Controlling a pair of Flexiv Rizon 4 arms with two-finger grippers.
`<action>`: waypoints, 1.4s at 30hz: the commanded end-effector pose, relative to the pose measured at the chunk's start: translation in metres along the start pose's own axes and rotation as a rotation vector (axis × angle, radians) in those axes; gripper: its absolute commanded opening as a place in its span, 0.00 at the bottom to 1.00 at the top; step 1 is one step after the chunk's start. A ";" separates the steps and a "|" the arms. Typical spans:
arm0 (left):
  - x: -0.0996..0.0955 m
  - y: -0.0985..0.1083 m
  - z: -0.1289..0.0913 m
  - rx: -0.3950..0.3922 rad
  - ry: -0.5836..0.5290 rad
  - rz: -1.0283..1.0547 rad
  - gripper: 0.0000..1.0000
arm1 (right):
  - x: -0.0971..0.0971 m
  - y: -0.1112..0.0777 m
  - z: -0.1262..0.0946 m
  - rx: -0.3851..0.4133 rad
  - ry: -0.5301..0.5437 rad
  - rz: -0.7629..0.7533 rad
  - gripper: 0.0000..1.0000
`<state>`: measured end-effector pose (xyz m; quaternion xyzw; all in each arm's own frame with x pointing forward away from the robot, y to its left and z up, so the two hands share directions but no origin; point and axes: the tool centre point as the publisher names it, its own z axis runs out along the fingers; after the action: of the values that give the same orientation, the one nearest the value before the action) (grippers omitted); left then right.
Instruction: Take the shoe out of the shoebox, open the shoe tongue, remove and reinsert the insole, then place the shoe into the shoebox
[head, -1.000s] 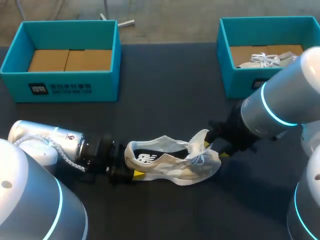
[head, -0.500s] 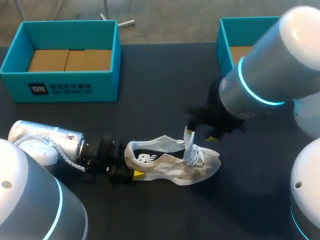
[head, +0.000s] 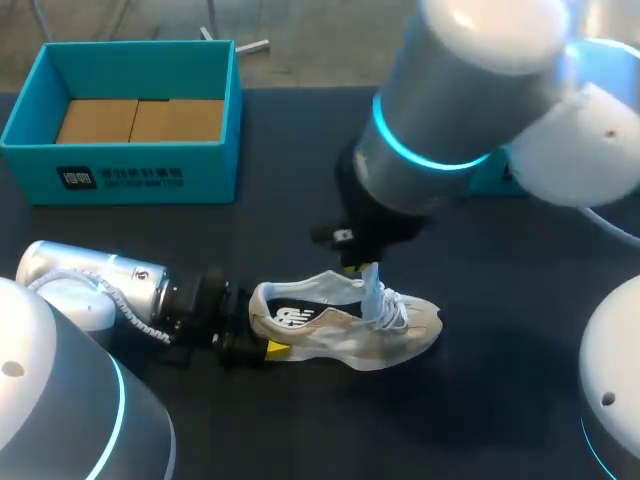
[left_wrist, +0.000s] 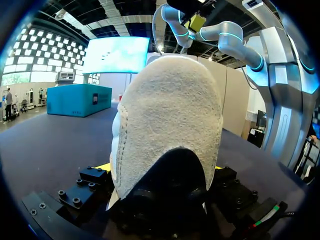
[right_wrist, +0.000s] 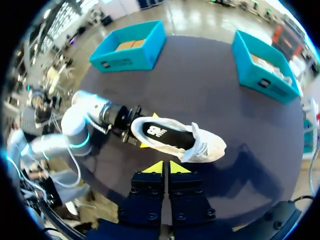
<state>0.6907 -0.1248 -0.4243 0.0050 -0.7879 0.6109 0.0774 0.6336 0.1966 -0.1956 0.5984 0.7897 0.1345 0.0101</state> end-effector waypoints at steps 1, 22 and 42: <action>0.001 0.003 0.001 -0.001 -0.003 0.000 0.00 | 0.037 0.009 0.025 0.035 -0.149 -0.271 0.00; 0.001 0.003 0.001 -0.001 -0.003 0.000 0.00 | 0.034 0.010 0.040 0.069 -0.186 -0.493 0.00; 0.001 0.003 0.001 -0.001 -0.003 0.000 0.00 | 0.029 0.021 0.078 0.128 0.000 -0.979 0.00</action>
<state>0.6907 -0.1249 -0.4242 0.0050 -0.7878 0.6110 0.0774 0.6561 0.2532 -0.2593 0.1574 0.9848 0.0525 0.0510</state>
